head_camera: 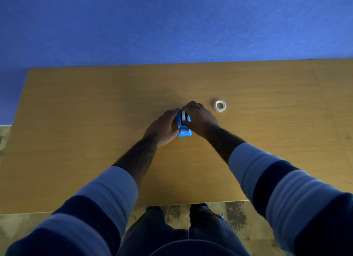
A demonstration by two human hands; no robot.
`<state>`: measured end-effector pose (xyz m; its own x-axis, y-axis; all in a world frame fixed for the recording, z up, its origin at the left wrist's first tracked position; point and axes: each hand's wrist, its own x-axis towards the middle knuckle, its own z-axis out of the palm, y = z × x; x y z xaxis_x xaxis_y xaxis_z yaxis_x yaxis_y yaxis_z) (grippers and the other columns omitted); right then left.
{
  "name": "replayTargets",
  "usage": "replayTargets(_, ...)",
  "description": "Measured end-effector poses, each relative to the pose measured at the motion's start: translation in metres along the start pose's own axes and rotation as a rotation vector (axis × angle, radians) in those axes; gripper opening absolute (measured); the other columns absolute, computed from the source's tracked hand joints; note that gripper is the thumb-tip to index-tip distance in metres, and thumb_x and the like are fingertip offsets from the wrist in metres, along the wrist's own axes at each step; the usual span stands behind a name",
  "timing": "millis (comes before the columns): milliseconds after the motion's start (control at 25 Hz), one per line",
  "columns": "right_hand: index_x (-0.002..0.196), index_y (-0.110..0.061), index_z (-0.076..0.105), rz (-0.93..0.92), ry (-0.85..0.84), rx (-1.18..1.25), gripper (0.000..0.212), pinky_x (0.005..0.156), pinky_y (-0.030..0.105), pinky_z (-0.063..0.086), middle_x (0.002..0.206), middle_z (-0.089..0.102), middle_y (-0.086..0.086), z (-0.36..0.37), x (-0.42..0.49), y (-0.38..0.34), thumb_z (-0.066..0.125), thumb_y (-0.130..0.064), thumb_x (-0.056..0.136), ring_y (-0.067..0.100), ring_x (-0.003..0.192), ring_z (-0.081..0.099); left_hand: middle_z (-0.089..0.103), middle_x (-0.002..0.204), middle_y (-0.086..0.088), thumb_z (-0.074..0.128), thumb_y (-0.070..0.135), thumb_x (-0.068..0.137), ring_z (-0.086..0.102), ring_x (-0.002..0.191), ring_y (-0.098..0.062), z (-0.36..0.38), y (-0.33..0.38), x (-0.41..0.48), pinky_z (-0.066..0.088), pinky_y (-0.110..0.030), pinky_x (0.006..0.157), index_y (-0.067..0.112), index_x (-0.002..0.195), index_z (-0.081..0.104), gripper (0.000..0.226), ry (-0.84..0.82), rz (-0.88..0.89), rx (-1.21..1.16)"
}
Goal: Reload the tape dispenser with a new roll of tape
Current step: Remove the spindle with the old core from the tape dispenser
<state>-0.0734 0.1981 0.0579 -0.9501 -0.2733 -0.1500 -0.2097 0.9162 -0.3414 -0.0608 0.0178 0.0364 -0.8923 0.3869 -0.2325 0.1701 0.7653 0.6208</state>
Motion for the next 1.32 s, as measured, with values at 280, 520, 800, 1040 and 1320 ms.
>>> replayTargets(280,0.127,-0.019,0.058,-0.015,0.015,0.018,0.049,0.092,0.038,0.049,0.128,0.059,0.003,-0.001,0.001,0.0,0.076,-0.027,0.083,0.02,0.116,0.055,0.05,0.15,0.005,0.063,0.03,0.096,0.056,0.129,-0.013,-0.001,0.007,0.001,0.055,-0.04,0.1,0.025,0.152,0.039,0.061,0.074,-0.009,-0.017)
replayTargets(520,0.123,-0.017,0.06,0.002,0.139,0.062,0.043,0.091,0.039,0.048,0.122,0.063,0.002,-0.009,0.001,-0.003,0.075,-0.023,0.083,0.02,0.11,0.058,0.06,0.145,-0.001,0.048,0.041,0.104,0.06,0.127,-0.014,-0.006,0.024,0.007,0.051,-0.034,0.102,0.018,0.148,0.048,0.05,0.246,-0.055,-0.099)
replayTargets(800,0.116,-0.012,0.062,0.021,0.182,0.235,0.032,0.076,0.035,0.055,0.11,0.06,0.005,-0.022,0.01,-0.017,0.07,-0.01,0.084,0.02,0.097,0.06,0.078,0.109,0.001,0.055,0.031,0.104,0.071,0.101,-0.008,-0.02,0.047,0.021,0.05,-0.015,0.083,0.014,0.125,0.072,0.032,0.407,-0.05,-0.369)
replayTargets(1040,0.121,-0.008,0.064,0.032,0.307,0.409,0.032,0.079,0.028,0.054,0.114,0.063,0.009,-0.034,0.017,-0.024,0.068,-0.009,0.09,0.018,0.096,0.064,0.077,0.092,-0.005,0.052,0.024,0.105,0.074,0.09,-0.02,-0.031,0.054,0.032,0.057,-0.032,0.077,0.007,0.11,0.075,0.029,0.456,-0.096,-0.527)
replayTargets(1320,0.108,-0.008,0.072,0.009,0.318,0.406,0.018,0.08,0.033,0.054,0.103,0.067,0.01,-0.044,0.026,-0.022,0.067,-0.008,0.091,0.017,0.09,0.062,0.077,0.106,-0.013,0.064,0.014,0.098,0.076,0.095,-0.022,-0.039,0.053,0.042,0.062,-0.046,0.088,0.0,0.12,0.071,0.027,0.489,-0.303,-0.926)
